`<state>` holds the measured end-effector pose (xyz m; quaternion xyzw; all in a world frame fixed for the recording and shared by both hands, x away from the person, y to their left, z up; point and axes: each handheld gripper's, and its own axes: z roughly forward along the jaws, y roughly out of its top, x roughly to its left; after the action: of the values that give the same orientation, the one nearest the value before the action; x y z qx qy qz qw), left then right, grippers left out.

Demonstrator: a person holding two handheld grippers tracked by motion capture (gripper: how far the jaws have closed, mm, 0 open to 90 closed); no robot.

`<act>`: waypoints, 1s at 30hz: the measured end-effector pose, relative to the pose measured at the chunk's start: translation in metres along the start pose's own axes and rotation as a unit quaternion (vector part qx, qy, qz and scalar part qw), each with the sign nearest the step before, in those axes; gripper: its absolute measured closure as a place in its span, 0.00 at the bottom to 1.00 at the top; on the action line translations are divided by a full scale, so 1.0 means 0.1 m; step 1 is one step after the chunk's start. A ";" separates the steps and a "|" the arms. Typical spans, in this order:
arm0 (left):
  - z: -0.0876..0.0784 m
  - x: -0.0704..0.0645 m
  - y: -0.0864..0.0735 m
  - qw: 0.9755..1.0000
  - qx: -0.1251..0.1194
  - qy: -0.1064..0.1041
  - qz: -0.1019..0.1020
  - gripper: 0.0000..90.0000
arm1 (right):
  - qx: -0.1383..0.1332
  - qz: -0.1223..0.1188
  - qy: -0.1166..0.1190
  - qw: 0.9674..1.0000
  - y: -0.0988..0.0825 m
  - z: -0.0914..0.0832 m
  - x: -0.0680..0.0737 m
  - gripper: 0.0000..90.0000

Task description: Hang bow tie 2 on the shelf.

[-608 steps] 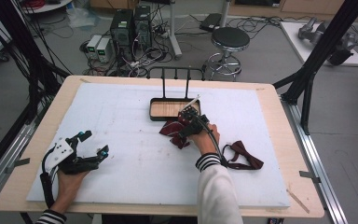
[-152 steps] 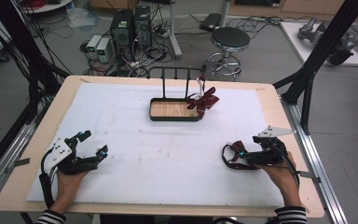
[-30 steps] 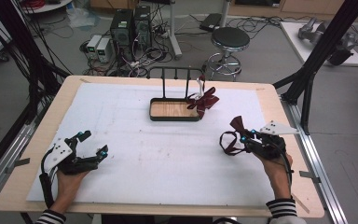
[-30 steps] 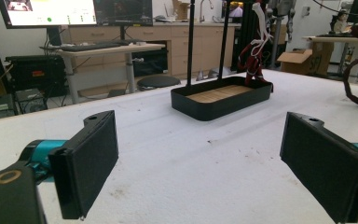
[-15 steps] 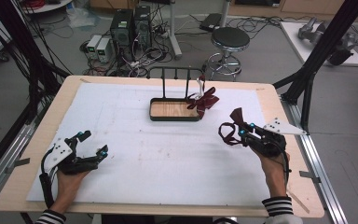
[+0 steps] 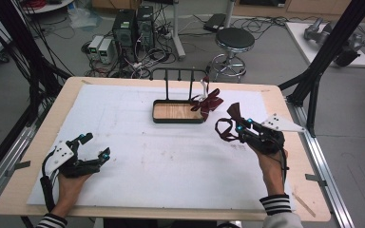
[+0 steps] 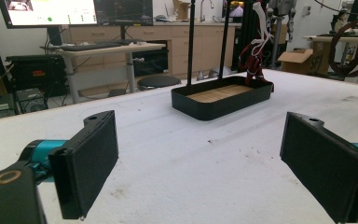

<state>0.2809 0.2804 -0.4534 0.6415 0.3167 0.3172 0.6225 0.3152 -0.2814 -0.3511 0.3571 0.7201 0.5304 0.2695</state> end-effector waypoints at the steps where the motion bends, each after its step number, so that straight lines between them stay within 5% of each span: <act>1: 0.00 0.00 0.00 1.000 -0.001 0.000 0.000 0.13 | 0.000 0.000 0.000 1.000 0.02 0.01 0.01 0.84; 30: 0.00 0.00 0.00 1.000 0.000 0.000 -0.001 0.13 | -0.036 -0.001 0.022 0.999 0.40 0.44 0.23 0.84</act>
<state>0.2811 0.2803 -0.4534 0.6408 0.3176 0.3166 0.6232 0.3442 -0.2305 -0.3255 0.3346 0.7065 0.5635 0.2671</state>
